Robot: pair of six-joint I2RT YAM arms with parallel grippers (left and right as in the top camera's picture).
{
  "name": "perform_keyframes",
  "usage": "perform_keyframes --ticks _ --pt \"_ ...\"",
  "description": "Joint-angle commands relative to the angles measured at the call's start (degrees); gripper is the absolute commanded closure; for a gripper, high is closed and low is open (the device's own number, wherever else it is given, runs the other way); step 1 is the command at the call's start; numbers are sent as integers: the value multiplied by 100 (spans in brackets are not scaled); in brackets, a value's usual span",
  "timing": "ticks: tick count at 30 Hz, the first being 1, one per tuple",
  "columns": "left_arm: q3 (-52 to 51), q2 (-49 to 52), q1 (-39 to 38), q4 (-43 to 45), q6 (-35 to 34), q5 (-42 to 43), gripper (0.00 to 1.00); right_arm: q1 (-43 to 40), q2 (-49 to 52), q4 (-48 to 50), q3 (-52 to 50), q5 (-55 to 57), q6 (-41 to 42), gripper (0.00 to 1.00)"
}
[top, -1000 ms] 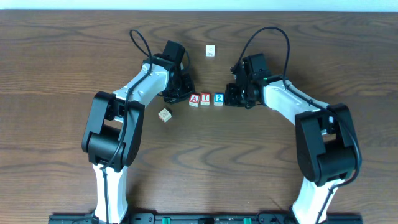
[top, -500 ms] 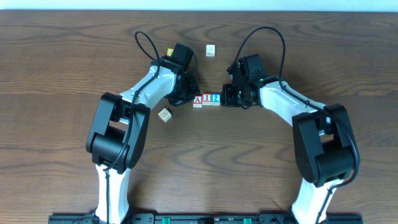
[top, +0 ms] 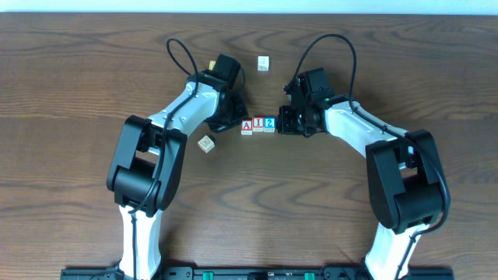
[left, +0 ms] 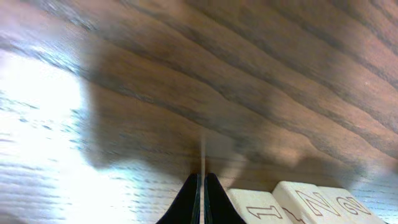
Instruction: Spell out Ai2
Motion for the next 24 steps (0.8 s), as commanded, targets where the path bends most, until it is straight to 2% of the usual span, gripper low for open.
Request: perform_keyframes --ticks 1,7,12,16,20,24 --pt "66 59 138 -48 343 -214 94 35 -4 -153 291 295 -52 99" --pt "649 -391 284 -498 671 -678 94 -48 -201 -988 1099 767 -341 99" --pt "831 -1377 476 -894 1084 -737 94 -181 -826 -1541 1574 789 -503 99" --pt "826 -2428 564 -1512 1598 -1141 94 -219 -1742 -2173 1587 1086 -612 99" --pt "756 -3268 544 -2059 2092 -1163 94 -155 -2658 -2957 1574 1541 -654 99" --pt "9 -4238 544 -2068 2238 -1038 94 17 -3635 -3657 1447 1974 -649 98"
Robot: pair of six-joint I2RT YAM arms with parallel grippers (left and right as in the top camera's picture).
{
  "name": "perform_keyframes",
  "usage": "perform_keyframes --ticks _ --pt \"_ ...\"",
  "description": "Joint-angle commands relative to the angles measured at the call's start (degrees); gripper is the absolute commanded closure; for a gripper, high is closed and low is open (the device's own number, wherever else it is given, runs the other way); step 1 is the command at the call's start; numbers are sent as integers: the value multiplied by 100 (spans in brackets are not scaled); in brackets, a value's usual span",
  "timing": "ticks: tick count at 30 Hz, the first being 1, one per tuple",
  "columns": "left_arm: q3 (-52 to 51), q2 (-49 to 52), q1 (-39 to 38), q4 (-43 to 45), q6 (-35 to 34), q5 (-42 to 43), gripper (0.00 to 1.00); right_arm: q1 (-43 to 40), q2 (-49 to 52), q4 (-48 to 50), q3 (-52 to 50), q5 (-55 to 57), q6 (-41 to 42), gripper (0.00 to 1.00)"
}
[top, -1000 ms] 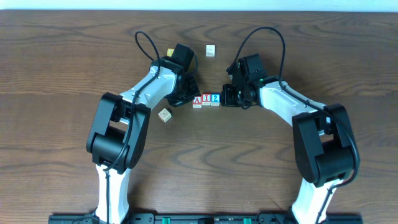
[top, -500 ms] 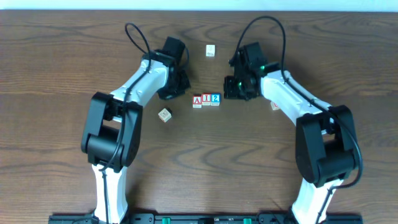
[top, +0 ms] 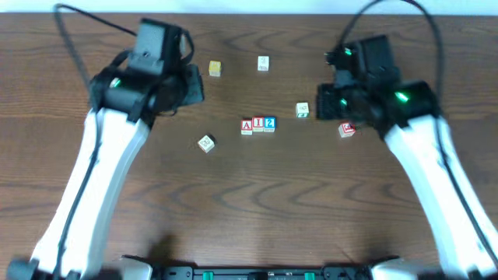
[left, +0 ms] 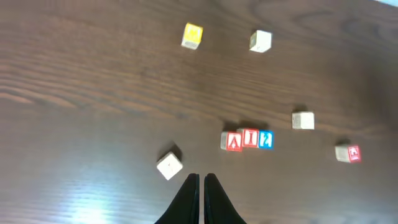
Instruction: Spell out Ai2
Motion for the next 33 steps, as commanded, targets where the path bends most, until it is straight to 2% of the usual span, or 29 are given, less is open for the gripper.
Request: perform_keyframes --ticks 1,6,10,11,12,13,14,15,22,33 --pt "-815 -708 -2 35 402 33 94 223 -723 -339 -98 595 -90 99" --pt "-2227 -2109 -2 275 409 160 94 549 -1915 -774 -671 927 24 98" --pt "-2896 -2977 -2 271 417 149 94 675 -2914 -839 -1488 968 227 99" --pt "-2973 -3095 0 280 417 149 90 675 -3082 -839 -1620 970 232 77" --pt "-3027 -3213 0 282 415 146 68 675 -3246 -841 -1738 970 232 47" --pt "-3051 -3294 0 273 413 142 42 675 -3362 -850 -1814 968 232 8" --pt "-3051 -3338 0 249 411 140 1 675 -3473 -890 -1871 964 232 1" --pt "-3051 -3366 0 236 411 142 5 675 -3539 -944 -1895 962 232 1" --pt "-3051 -3342 0 -232 411 149 5 675 -3635 -1187 -1904 929 229 1" --pt "-3051 -3342 0 -232 411 146 4 675 -3635 -1187 -1904 929 227 1"
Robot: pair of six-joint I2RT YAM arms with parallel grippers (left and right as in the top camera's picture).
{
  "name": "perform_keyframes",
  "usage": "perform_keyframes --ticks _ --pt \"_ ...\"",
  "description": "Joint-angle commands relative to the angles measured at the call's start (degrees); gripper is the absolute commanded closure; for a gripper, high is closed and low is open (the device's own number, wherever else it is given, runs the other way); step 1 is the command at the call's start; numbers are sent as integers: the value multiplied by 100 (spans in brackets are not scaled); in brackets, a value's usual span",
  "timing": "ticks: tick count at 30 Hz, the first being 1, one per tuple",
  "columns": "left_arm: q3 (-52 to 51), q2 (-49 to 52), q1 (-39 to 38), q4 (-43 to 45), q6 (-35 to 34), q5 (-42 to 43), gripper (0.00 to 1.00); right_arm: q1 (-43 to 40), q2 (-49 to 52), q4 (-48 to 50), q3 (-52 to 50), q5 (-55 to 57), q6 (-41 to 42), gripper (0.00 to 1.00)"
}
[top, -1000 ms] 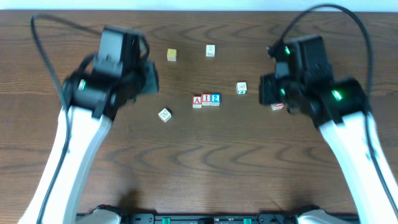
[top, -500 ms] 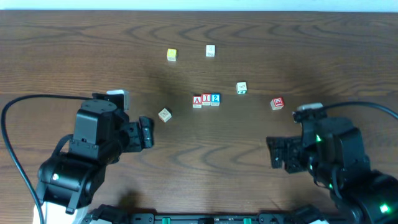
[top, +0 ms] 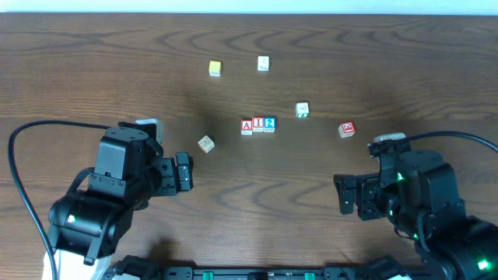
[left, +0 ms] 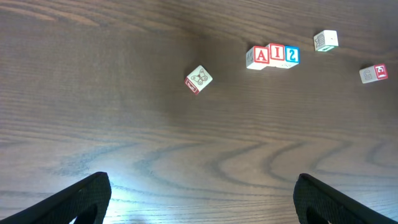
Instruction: Spell out Ai2
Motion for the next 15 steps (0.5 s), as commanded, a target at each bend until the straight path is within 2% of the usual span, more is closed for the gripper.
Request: perform_keyframes --ticks 1,8,15 --pt "2 4 0 -22 39 -7 5 48 -9 -11 -33 61 87 1" --pt "-2 -289 52 -66 42 -28 5 48 -9 -11 -33 61 87 1" --pt "-68 -1631 846 -52 46 -678 5 48 -9 -11 -33 61 87 1"
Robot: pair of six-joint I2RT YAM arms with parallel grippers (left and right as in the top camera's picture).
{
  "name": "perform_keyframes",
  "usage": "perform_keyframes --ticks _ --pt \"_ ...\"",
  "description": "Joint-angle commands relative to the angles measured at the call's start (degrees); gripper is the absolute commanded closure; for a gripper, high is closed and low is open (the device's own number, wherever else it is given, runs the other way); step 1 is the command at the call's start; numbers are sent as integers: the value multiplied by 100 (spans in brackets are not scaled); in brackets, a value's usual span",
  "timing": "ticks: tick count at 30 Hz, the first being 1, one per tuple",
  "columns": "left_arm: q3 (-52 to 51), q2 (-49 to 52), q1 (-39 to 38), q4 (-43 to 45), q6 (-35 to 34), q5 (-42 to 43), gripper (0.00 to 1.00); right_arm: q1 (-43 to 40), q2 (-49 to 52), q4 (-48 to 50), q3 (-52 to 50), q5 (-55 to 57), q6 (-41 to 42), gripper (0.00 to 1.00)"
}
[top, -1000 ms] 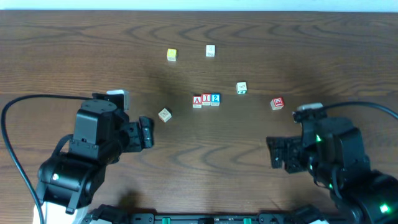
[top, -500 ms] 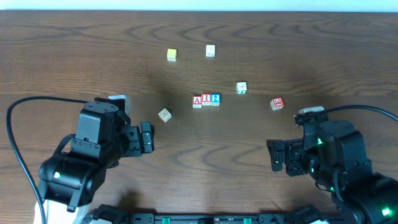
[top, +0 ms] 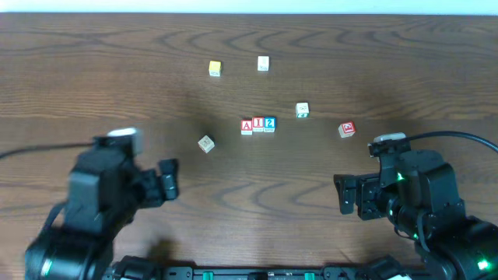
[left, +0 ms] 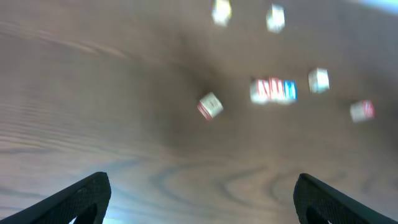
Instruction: Spell out Ai2
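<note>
Three blocks stand in a touching row at the table's middle: red A (top: pixel 247 126), red I (top: pixel 257 124) and blue 2 (top: pixel 269 124). The left wrist view shows the same row (left: pixel 273 90), blurred. My left gripper (top: pixel 167 182) is far back at the near left and open, its fingers (left: pixel 87 198) at the frame's two sides with nothing between them. My right gripper (top: pixel 343 194) sits at the near right, away from the row, and its fingers stand apart and empty.
Loose blocks lie around the row: a yellow one (top: pixel 215 68) and a white one (top: pixel 264 63) at the back, a pale one (top: pixel 303 110) and a red-faced one (top: pixel 346 129) to the right, and a tilted one (top: pixel 205 143) to the left.
My left arm has drawn back a little further to the near left, and its wrist view is now blurred and takes in more of the far blocks. The right arm and the blocks have not moved.
First both grippers stood at the two ends of the A, I, 2 row, the left one shut. Then both arms were lifted away to the sides, the left still shut. Later both were back near the front edge with the left gripper open, as now.
</note>
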Motion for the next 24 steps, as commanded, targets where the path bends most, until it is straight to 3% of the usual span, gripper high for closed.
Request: perform_keyframes --ticks 1,7,15,24 --pt "-136 -680 487 17 63 -481 5 48 -9 -9 -33 61 76 1" --pt "-1368 -2072 1178 857 1104 -520 5 48 -9 -9 -33 61 76 1" --pt "-3410 -3582 1353 1646 1029 -509 5 48 -9 -9 -33 61 76 1" --pt "-4430 -3987 1349 2323 977 -378 5 48 -9 -9 -33 61 76 1"
